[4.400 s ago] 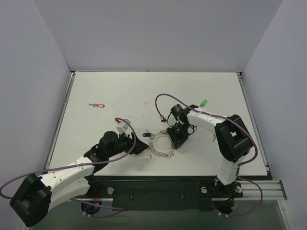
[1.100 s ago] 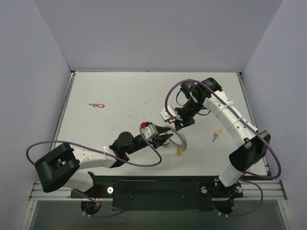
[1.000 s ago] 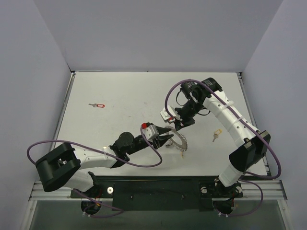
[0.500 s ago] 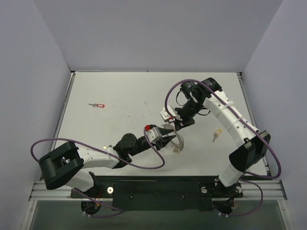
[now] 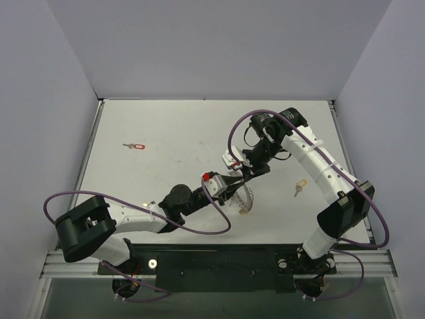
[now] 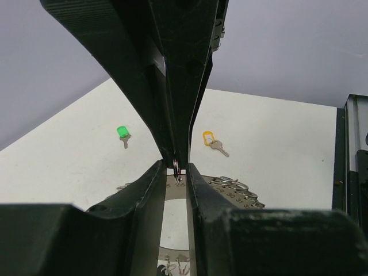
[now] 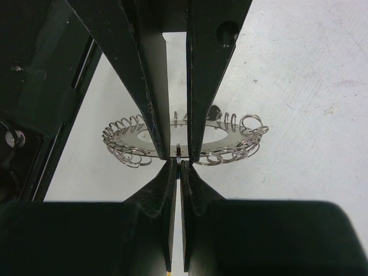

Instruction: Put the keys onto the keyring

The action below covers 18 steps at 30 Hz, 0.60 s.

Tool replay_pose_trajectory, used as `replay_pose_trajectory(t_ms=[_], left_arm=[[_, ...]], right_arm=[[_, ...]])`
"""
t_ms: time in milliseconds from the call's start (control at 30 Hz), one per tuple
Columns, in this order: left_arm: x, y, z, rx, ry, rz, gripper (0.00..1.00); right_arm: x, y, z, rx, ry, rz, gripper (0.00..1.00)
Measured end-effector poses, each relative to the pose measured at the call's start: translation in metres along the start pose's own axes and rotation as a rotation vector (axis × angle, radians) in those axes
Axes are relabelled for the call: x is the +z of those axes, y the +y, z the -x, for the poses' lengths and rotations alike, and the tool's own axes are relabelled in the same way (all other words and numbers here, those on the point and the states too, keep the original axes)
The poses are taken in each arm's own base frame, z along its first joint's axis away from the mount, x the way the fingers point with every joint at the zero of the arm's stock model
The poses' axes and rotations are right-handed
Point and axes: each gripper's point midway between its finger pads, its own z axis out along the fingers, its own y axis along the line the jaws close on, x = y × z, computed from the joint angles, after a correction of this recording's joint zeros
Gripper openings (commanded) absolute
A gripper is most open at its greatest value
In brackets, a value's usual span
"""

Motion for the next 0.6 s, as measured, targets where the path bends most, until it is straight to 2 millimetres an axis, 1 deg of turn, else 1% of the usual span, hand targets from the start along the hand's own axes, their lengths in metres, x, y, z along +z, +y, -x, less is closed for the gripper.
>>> replay_pose_trajectory(t_ms=[167,300,400,533,600], left_arm=[[0.0024,0.0001,-0.0017,0.007,0.014,0.001,0.26],[0.0026,0.0009,-0.0030,0.019,0.021,0.005,0.16],[0.0032,0.0005,-0.0047,0.024,0.031,0.006,0.00],[0.0052,0.0008,-0.0071,0.027,0.053,0.007,0.00],[0.0052,0.0007,-0.0072,0.025,0.053,0.007,0.00]], right_arm=[[-0.0009,0.0003,-0.0028,0.007,0.013,0.000,0.00],[-0.0011,0.0006,-0.0034,0.011,0.017,-0.001,0.00],[-0.0008,0.0012,-0.0044,0.015,0.021,0.001,0.00],[-0.0008,0.0017,-0.0075,0.027,0.035,0.001,0.00],[-0.0009,0.0026,-0.0075,0.049,0.036,0.000,0.06]])
